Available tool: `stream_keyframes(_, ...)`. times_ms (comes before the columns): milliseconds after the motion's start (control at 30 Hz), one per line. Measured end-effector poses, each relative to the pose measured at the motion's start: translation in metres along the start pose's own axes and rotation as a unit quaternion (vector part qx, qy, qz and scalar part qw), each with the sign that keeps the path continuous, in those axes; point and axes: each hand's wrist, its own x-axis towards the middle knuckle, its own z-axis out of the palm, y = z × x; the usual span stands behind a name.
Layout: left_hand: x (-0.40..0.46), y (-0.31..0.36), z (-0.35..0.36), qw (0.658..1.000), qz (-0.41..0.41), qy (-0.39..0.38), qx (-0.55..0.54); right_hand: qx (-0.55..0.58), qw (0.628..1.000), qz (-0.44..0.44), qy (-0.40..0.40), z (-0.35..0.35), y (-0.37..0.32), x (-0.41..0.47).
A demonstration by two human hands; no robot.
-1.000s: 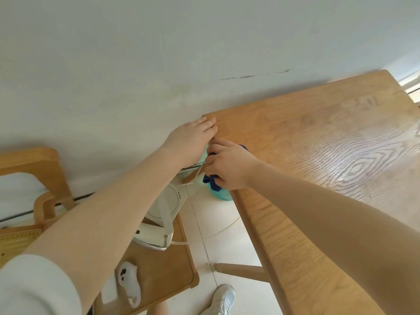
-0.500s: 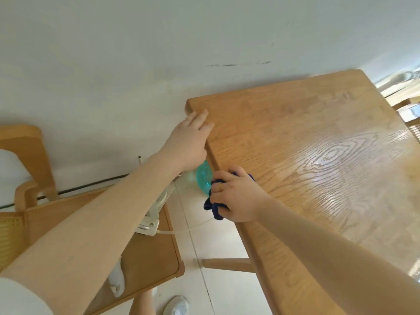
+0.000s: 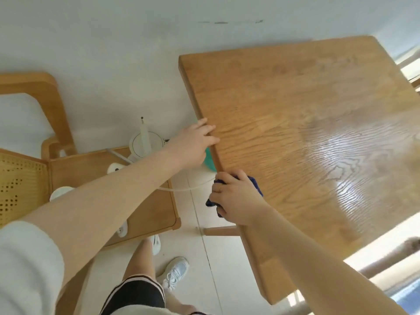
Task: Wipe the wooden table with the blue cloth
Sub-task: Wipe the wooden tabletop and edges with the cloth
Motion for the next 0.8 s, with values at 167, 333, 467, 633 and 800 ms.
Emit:
stream_keyframes(167,0.002,0.018,0.003,0.997,-0.07,-0.01,0.017,0.0,0.997,0.047,0.064,0.003,-0.001,0.013)
stream_keyframes(333,-0.009,0.025,0.01,0.995,-0.096,-0.015,0.039,0.031,0.997,0.026,0.06,0.033,-0.045,-0.091)
stream_keyframes(467,-0.012,0.037,0.013,0.985,-0.13,-0.029,0.113,0.008,0.999,0.011,0.041,0.052,-0.056,-0.105)
stream_keyframes(633,-0.025,0.053,0.022,0.977,-0.123,-0.05,0.166,-0.019,0.983,0.138,0.116,0.036,-0.052,-0.05)
stream_keyframes(800,-0.05,0.056,0.032,0.967,0.033,-0.034,0.251,0.006,0.928,0.327,0.181,0.051,-0.099,-0.103)
